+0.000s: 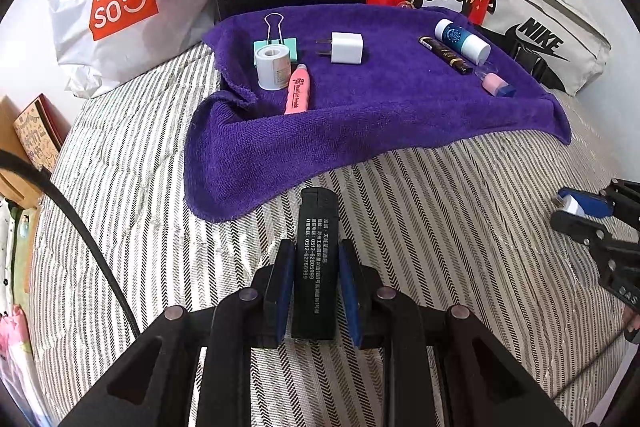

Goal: Organize rigid objects
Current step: 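Grasp the small white cap with the right tool while the left tool holds the box, then carry the black box and white cap toward the towel with both tools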

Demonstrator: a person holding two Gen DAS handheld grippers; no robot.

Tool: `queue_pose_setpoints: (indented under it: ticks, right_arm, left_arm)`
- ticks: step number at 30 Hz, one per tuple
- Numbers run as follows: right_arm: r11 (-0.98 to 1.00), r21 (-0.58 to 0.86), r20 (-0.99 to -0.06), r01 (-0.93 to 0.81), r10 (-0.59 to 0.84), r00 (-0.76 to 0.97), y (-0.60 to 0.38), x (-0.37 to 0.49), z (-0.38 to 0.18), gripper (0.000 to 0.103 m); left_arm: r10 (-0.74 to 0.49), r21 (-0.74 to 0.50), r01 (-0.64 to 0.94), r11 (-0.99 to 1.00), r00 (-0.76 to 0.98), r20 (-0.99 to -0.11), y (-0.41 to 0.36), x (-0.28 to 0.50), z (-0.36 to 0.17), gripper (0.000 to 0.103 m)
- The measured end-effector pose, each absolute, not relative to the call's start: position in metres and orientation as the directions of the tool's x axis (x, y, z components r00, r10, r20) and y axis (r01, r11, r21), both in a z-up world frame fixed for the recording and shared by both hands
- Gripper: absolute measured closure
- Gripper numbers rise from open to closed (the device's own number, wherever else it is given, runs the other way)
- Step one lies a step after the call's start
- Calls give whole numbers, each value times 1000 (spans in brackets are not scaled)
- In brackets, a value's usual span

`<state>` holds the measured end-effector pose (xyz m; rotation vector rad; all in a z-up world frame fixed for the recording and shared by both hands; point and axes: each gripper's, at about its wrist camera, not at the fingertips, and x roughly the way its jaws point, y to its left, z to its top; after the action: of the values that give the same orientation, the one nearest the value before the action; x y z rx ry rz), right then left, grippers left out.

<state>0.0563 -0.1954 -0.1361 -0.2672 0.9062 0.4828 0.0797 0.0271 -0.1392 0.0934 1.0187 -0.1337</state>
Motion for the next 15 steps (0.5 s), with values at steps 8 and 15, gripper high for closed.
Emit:
queue_pose_setpoints:
  ticks: [8,15]
  right_arm:
    - [890,3,-794,-457,279,539,-204,55,-145,79]
    - [896,0,-780,-444,278,560,-205,49,-146,79]
  left_arm:
    - [-70,16,161,987,514,-855,27,76,-138,82]
    - [-77,8,162,987,517,-853,27,76,-138,82]
